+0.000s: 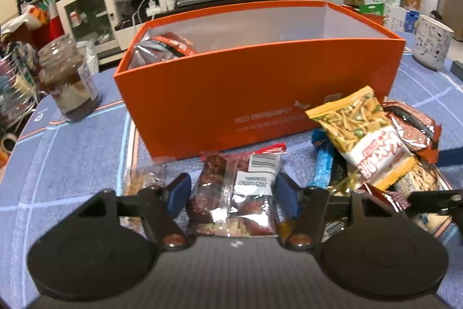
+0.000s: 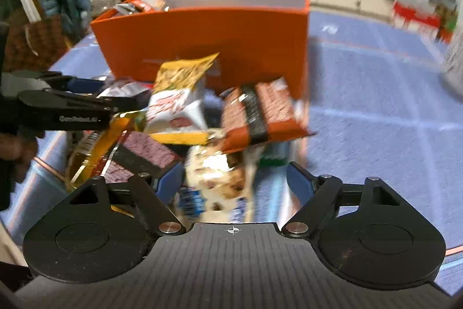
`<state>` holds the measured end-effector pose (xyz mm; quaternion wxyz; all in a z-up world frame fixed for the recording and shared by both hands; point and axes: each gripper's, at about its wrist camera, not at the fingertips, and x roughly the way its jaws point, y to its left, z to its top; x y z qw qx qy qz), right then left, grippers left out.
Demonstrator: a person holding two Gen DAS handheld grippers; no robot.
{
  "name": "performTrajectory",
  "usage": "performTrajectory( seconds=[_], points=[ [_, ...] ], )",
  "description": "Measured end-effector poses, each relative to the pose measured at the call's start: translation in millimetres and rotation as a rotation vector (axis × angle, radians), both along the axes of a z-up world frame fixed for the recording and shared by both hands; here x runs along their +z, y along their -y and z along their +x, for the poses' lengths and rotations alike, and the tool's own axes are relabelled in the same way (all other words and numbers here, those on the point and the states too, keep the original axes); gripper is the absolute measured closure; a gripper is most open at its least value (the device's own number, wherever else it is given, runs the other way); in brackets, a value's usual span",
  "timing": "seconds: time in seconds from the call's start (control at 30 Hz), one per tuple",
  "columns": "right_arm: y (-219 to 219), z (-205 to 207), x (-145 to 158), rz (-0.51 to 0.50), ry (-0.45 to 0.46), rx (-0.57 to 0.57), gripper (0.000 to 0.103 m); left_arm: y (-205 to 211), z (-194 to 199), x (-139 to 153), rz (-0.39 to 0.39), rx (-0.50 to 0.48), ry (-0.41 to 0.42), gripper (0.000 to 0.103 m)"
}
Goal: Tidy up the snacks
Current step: 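Close the left tool on the clear brown-snack bag while the right tool grasps a white cookie packet, then carry both packets over the orange box and open both tools to drop them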
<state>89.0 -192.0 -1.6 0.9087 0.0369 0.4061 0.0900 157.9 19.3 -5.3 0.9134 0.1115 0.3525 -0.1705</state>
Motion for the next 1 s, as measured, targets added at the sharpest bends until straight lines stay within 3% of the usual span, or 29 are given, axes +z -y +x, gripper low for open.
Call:
performTrajectory(
  seconds=[0.13,0.17,0.2,0.23,0.37,0.67,0.83,1.0],
  points=[
    [-6,6,-8,-0.043,-0.006,0.018,0.041,-2,-1,1,-0.013,-0.012,-0.014,0.041],
    [-7,7,-8,-0.051,-0.007,0.022,0.046,-3,-1,1,-0.016,-0.011,-0.020,0.042],
    [-7,8,-6,-0.042,-0.011,0.029,0.059,-4,0,2,-0.016,-0.011,-0.022,0.042],
    [-6,8,-5,-0.026,-0.017,0.032,0.063,-4,0,2,-0.015,-0.008,-0.022,0.042],
    [-3,6,0,-0.033,-0.035,0.037,0.063,-5,0,5,-0.017,0.011,-0.030,0.047],
    [6,-15,18,-0.058,-0.011,0.046,0.063,-16,-15,22,-0.021,0.025,0.011,0.047],
    [8,-29,39,-0.030,0.051,0.047,0.063,-23,-24,35,-0.041,0.045,0.043,0.048],
    [-3,-36,49,-0.065,0.128,0.070,0.063,-21,-38,46,-0.038,0.062,0.096,0.048]
  ],
)
